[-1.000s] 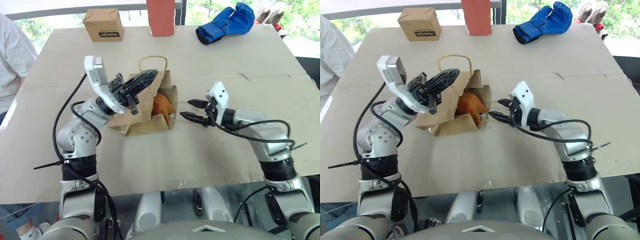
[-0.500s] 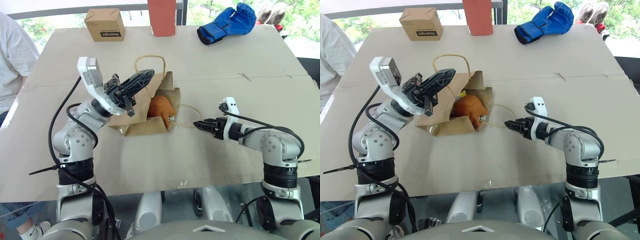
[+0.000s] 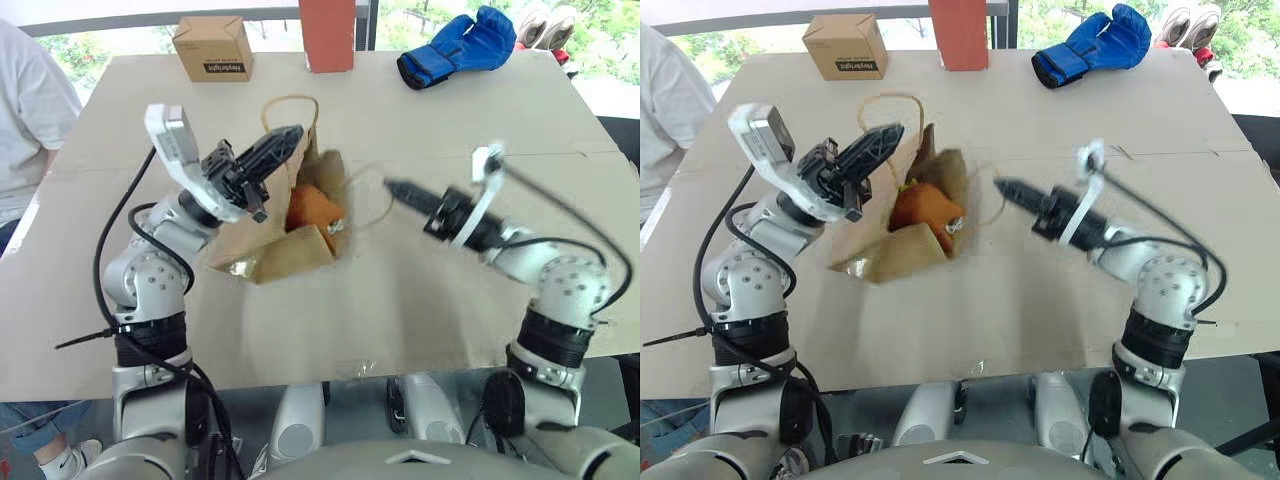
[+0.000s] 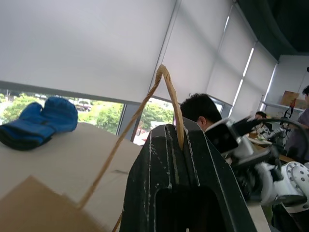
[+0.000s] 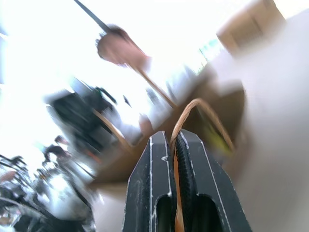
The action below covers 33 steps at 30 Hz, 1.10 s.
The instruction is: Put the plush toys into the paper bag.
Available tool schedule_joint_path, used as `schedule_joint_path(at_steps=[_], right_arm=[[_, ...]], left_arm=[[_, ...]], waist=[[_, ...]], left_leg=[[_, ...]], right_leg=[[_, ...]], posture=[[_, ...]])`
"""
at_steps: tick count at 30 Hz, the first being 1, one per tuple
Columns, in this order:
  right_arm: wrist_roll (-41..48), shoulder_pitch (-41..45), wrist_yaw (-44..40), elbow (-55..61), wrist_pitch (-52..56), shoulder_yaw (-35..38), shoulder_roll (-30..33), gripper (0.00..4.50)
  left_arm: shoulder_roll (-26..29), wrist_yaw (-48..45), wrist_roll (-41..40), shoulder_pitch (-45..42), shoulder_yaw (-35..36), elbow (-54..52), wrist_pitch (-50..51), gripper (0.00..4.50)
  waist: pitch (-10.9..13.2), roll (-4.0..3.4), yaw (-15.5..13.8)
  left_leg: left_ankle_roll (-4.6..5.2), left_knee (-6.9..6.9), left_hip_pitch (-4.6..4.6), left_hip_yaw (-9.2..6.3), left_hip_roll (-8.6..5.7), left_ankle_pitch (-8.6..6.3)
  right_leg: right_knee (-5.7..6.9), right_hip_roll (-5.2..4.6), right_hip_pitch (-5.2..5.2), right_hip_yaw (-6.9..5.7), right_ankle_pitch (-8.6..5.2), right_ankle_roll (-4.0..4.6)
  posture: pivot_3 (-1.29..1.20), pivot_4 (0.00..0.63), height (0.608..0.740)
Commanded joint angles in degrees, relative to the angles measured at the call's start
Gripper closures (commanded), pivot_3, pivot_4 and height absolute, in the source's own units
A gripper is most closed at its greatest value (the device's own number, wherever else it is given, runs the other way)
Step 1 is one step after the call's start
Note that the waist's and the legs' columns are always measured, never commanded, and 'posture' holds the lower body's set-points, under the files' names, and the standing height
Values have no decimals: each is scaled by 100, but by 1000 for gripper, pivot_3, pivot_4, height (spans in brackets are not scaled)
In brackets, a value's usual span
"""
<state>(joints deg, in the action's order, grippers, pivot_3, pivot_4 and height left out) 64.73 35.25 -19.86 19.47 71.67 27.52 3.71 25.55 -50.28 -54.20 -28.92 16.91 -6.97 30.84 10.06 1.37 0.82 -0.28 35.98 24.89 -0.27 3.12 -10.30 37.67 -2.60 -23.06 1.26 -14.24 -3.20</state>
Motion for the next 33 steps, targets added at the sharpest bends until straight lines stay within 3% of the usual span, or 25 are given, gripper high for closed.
schedule_joint_path(at_steps=[1,6,9,11,12,15,19,20,21,22,23,28,30,33], right_arm=[[1071,257,808,224,-162,194,265,4455],[1967,547,2083,394,-496,-30,977,4455],[1587,334,2539,334,-581,-283,1310,4455],[845,93,2456,319,-799,-608,1595,4455],[698,2,2331,381,-871,-725,1700,4220],[937,-62,2127,768,-898,-794,2033,3113],[1944,-300,1931,1230,-789,-586,2858,1342],[2097,-432,1815,1363,-762,-542,3147,1312],[2169,-582,1713,1495,-739,-513,3418,1312],[2301,-720,1670,1582,-756,-466,3612,1312],[2504,-862,1659,1639,-829,-398,3793,1312],[2734,-1597,1447,1886,-1014,-282,4558,1312],[2134,-1928,1174,2113,-996,-580,4779,1831],[1389,-2053,956,2215,-1258,-1177,4703,3076]], left_arm=[[100,-105,-38,-303,153,339,-78,4500],[254,-473,723,-902,-233,1373,-414,4500],[217,-437,1406,-1202,-657,2126,-613,4500],[150,-763,1629,-1308,-865,2398,-809,4500],[132,-837,1690,-1338,-916,2470,-832,4500],[252,-970,1497,-1417,-783,2536,-410,3504],[763,-1152,1250,-1298,-419,2431,137,1712],[904,-1199,1164,-1221,-333,2354,296,1090],[1058,-1286,1027,-1113,-262,2238,557,754],[1196,-1380,915,-997,-203,2124,764,754],[1336,-1475,830,-845,-149,1997,927,10],[1635,-1764,714,232,-122,1023,1091,10],[1535,-1640,776,554,-161,638,1016,0],[1372,-1436,740,770,-186,289,1030,0]], waist=[[0,0,4],[1,-1,8],[0,0,3],[-1,2,3],[-1,1,3],[-1,1,41],[2,-3,65],[2,-3,73],[2,-3,72],[2,-3,76],[2,-3,80],[3,-1,90],[1,1,35],[1,1,-10]], left_leg=[[0,0,0,-1,0,0],[1,-3,7,1,-1,0],[1,-4,9,2,-3,0],[1,-5,9,3,-3,0],[1,-5,11,5,-3,0],[2,0,56,8,-2,0],[3,6,87,-2,0,1],[3,1,85,-7,3,0],[3,0,83,-7,3,0],[3,0,84,-8,3,0],[3,-2,82,-6,3,0],[4,4,80,3,3,0],[3,11,81,0,4,0],[3,23,81,2,4,0]], right_leg=[[0,0,0,0,0,0],[0,0,-6,0,1,-1],[-1,0,-8,2,1,-1],[-3,0,-8,3,1,-2],[-5,0,-8,5,2,-3],[1,0,-53,10,12,-20],[13,2,-83,2,13,-21],[9,3,-81,-4,12,-20],[7,3,-79,-6,12,-20],[6,2,-78,-6,11,-20],[-1,1,-75,-5,11,-20],[-5,-8,-71,-1,2,-4],[-4,-9,-70,-4,-1,3],[-4,-11,-68,-3,-1,3]], posture=[[0,150,740],[0,150,740],[0,150,740],[0,150,740],[0,150,740],[0,150,740],[0,150,740],[0,150,740],[0,150,740],[0,150,740],[0,150,740],[0,150,740],[0,150,740],[0,150,740]])
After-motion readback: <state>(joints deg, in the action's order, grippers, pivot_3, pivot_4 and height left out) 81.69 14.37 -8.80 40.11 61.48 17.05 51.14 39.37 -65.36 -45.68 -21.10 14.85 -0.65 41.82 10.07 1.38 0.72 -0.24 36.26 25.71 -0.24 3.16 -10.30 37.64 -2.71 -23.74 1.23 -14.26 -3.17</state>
